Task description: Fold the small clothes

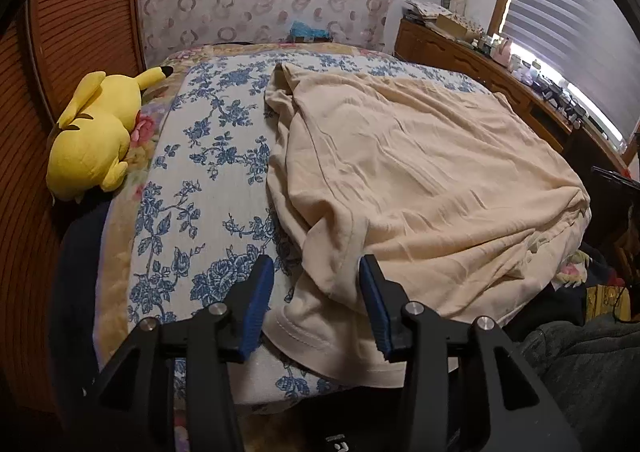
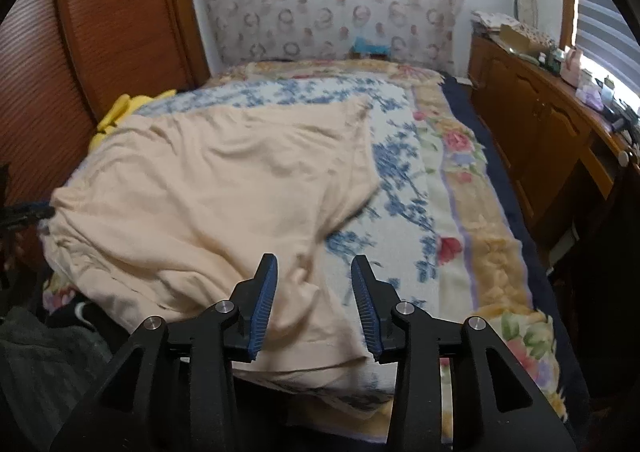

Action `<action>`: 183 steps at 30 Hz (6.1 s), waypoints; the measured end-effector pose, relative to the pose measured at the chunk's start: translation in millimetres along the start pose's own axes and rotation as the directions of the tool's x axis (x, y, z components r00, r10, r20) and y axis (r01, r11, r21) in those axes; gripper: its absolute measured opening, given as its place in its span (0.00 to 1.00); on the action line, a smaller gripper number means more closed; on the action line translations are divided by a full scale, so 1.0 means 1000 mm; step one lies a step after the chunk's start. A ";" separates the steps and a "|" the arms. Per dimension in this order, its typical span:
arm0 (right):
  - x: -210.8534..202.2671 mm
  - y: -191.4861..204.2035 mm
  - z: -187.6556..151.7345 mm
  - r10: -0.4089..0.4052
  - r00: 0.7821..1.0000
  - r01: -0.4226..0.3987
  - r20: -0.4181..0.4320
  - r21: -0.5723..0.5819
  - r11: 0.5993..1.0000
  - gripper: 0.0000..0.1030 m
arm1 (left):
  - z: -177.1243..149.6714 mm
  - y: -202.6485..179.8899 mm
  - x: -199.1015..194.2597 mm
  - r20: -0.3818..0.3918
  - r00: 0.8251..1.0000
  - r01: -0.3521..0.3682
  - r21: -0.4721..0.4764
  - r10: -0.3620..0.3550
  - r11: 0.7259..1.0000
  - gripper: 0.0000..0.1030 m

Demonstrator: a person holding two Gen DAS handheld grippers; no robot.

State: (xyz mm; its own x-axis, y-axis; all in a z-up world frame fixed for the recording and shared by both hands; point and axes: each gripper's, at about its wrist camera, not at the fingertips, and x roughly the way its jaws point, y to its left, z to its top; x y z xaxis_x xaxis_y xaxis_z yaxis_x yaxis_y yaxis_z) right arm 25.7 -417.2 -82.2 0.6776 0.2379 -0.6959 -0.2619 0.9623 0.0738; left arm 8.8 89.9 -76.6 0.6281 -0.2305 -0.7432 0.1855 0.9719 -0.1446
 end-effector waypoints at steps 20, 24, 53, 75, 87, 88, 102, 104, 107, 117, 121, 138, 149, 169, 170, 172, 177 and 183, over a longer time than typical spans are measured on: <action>0.057 0.116 -0.022 0.132 0.978 -0.168 -0.161 -0.233 0.958 0.35 | 0.001 -0.054 -0.005 0.050 0.996 0.070 0.039 -0.071 0.997 0.42; 0.065 0.122 -0.029 0.096 0.981 -0.140 -0.166 -0.277 0.950 0.34 | -0.001 -0.054 0.000 0.042 0.996 0.073 0.026 -0.074 0.997 0.42; 0.014 0.132 -0.017 0.229 0.956 -0.274 -0.181 -0.293 0.916 0.09 | -0.014 -0.024 0.010 0.038 0.999 -0.015 -0.053 0.017 0.998 0.42; 0.102 0.266 -0.012 0.382 0.881 -0.471 -0.280 -0.439 0.765 0.18 | -0.015 -0.019 0.012 0.048 0.999 -0.002 -0.063 0.005 0.998 0.42; 0.075 0.273 -0.013 0.499 0.813 -0.582 -0.300 -0.395 0.711 0.00 | -0.010 -0.017 0.002 0.096 0.993 -0.055 -0.073 0.062 0.996 0.42; 0.074 0.275 -0.013 0.491 0.822 -0.570 -0.289 -0.401 0.717 0.00 | -0.011 -0.015 0.006 0.080 0.995 -0.061 -0.076 0.067 0.995 0.42; 0.100 0.275 -0.012 0.387 0.883 -0.467 -0.265 -0.423 0.777 0.24 | -0.018 -0.017 0.016 0.052 0.996 -0.074 -0.080 0.078 0.994 0.42; 0.104 0.276 -0.013 0.373 0.887 -0.459 -0.271 -0.431 0.777 0.20 | -0.018 -0.017 0.016 0.051 0.996 -0.073 -0.081 0.077 0.994 0.42; 0.106 0.276 -0.013 0.361 0.895 -0.445 -0.263 -0.445 0.777 0.05 | -0.018 -0.017 0.016 0.052 0.996 -0.073 -0.082 0.077 0.994 0.43; 0.077 0.282 -0.017 0.487 0.825 -0.565 -0.286 -0.412 0.715 0.01 | -0.018 -0.016 0.016 0.065 0.995 -0.073 -0.103 0.080 0.992 0.43; 0.077 0.281 -0.012 0.448 0.859 -0.513 -0.250 -0.424 0.747 0.07 | -0.020 -0.020 0.017 0.074 0.991 -0.105 -0.089 0.112 0.990 0.43; 0.057 0.194 0.018 0.411 0.910 -0.410 -0.058 -0.267 0.872 0.14 | 0.016 -0.050 -0.008 0.166 0.976 0.159 -0.082 -0.144 0.984 0.03; 0.024 0.099 0.013 0.266 0.962 -0.255 0.067 -0.140 0.957 0.14 | 0.107 -0.164 -0.002 0.140 0.926 0.322 0.196 -0.351 0.926 0.02; -0.035 -0.035 -0.019 0.008 0.985 -0.020 0.171 0.068 0.997 0.14 | 0.170 -0.365 0.029 -0.097 0.869 0.465 0.498 -0.486 0.732 0.18; -0.035 -0.035 -0.019 0.006 0.985 -0.018 0.170 0.069 0.997 0.14 | 0.170 -0.362 0.029 -0.092 0.870 0.462 0.497 -0.485 0.735 0.25; -0.033 -0.035 -0.019 0.004 0.986 -0.015 0.167 0.067 0.998 0.14 | 0.168 -0.353 0.029 -0.077 0.878 0.445 0.496 -0.473 0.745 0.36; -0.026 -0.032 -0.017 0.010 0.988 -0.018 0.157 0.053 0.998 0.14 | 0.166 -0.313 0.036 -0.046 0.905 0.394 0.467 -0.423 0.792 0.47; -0.009 -0.017 -0.004 0.034 0.989 -0.036 0.142 0.007 0.999 0.15 | 0.151 -0.252 0.050 0.001 0.947 0.292 0.416 -0.321 0.861 0.57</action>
State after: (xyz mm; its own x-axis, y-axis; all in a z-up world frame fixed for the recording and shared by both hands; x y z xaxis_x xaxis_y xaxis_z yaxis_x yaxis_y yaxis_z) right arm 21.4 -436.1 -80.3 0.7588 0.2872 -0.5846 -0.2809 0.9541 0.1041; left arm 107.5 -173.8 20.8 0.5361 -0.5304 -0.6567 0.6573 0.7504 -0.0696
